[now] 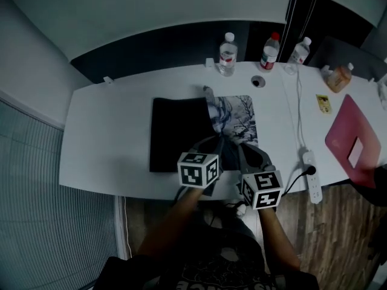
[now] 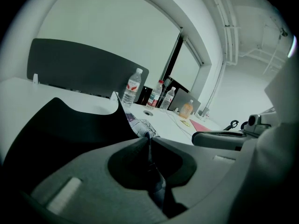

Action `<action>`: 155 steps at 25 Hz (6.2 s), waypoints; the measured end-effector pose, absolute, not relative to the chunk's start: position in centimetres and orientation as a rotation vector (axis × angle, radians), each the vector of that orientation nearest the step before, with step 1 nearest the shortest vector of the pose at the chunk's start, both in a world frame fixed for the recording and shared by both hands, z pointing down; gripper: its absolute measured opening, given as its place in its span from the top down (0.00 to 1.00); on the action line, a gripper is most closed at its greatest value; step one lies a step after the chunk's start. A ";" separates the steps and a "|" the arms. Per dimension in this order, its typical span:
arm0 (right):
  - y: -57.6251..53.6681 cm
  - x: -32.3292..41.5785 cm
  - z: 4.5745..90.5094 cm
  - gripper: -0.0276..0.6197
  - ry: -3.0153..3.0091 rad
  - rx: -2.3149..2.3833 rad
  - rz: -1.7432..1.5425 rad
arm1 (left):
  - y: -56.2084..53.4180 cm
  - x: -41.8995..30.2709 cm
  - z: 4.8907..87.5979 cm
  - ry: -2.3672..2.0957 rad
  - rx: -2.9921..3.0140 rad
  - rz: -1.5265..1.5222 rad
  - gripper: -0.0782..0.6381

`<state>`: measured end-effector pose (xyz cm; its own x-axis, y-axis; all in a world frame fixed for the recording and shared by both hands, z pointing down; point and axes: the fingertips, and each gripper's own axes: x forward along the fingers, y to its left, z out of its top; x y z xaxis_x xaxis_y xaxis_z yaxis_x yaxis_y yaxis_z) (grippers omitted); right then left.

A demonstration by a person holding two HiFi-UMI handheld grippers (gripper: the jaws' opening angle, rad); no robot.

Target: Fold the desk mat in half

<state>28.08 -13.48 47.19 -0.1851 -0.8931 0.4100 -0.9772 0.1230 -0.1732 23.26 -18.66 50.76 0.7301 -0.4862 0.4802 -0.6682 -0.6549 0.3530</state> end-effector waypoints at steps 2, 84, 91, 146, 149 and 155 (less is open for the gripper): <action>-13.4 29.3 47.4 0.95 -2.192 1.854 0.607 | -18.5 24.9 51.2 -0.868 2.420 0.486 0.85; -18.3 13.4 49.1 0.95 -2.315 1.622 0.631 | -20.9 7.1 51.5 -1.075 2.322 0.482 0.86; -17.3 17.5 48.2 0.95 -2.299 1.690 0.630 | -20.3 11.9 49.7 -1.025 2.381 0.465 0.86; -11.7 37.5 48.9 0.95 -2.236 1.860 0.678 | -13.2 35.4 53.0 -0.774 2.507 0.635 0.86; -11.4 37.7 49.0 0.95 -2.244 1.852 0.680 | -12.7 35.8 53.3 -0.775 2.508 0.649 0.86; -10.9 38.0 49.6 0.95 -2.260 1.816 0.686 | -11.9 36.5 54.4 -0.780 2.493 0.656 0.86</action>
